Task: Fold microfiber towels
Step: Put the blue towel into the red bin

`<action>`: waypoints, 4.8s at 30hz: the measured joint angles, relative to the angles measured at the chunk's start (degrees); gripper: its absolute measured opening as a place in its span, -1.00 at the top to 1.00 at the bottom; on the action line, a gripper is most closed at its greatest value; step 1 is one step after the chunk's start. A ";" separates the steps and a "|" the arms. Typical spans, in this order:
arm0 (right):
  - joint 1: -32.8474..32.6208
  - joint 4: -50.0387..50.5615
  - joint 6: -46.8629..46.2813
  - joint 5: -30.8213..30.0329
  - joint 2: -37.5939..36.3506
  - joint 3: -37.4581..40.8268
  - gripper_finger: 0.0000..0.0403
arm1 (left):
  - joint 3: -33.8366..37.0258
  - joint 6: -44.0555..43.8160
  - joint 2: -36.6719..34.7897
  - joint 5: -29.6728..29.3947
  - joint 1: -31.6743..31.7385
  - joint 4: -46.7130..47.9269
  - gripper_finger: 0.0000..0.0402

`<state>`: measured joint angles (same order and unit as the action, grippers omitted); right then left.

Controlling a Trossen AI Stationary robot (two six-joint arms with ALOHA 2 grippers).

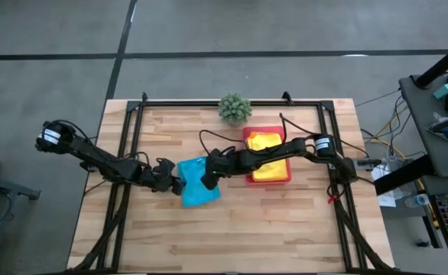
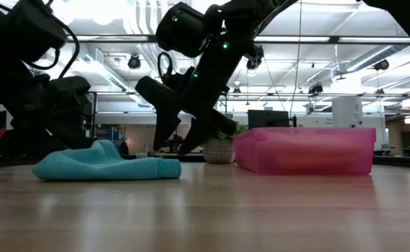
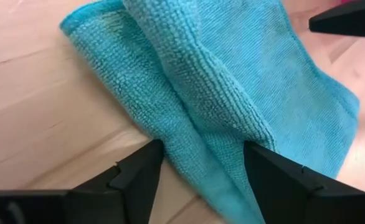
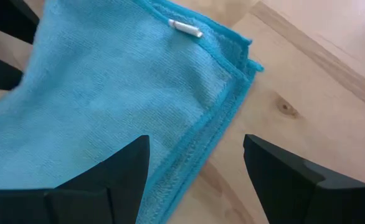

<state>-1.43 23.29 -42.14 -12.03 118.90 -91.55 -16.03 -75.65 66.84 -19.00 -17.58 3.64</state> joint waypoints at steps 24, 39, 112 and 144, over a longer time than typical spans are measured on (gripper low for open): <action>-0.02 0.02 -0.38 0.00 1.13 0.00 -0.21 | 0.44 -7.09 -10.04 4.07 -0.02 0.62 -0.26; -0.04 -0.02 -0.34 0.01 1.33 0.17 -0.21 | 0.46 -10.73 0.33 -0.72 0.07 -6.82 -0.42; -16.02 21.79 -1.55 -16.76 -25.53 10.86 0.92 | -33.72 44.03 28.11 -5.68 3.90 -33.48 0.99; -5.54 13.62 -8.28 -22.37 -51.37 44.19 0.92 | -56.32 47.29 48.46 7.02 18.88 -29.96 0.99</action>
<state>-6.98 36.91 -50.42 -34.41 67.53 -47.36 -72.35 -28.36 115.31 -11.99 1.30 -26.32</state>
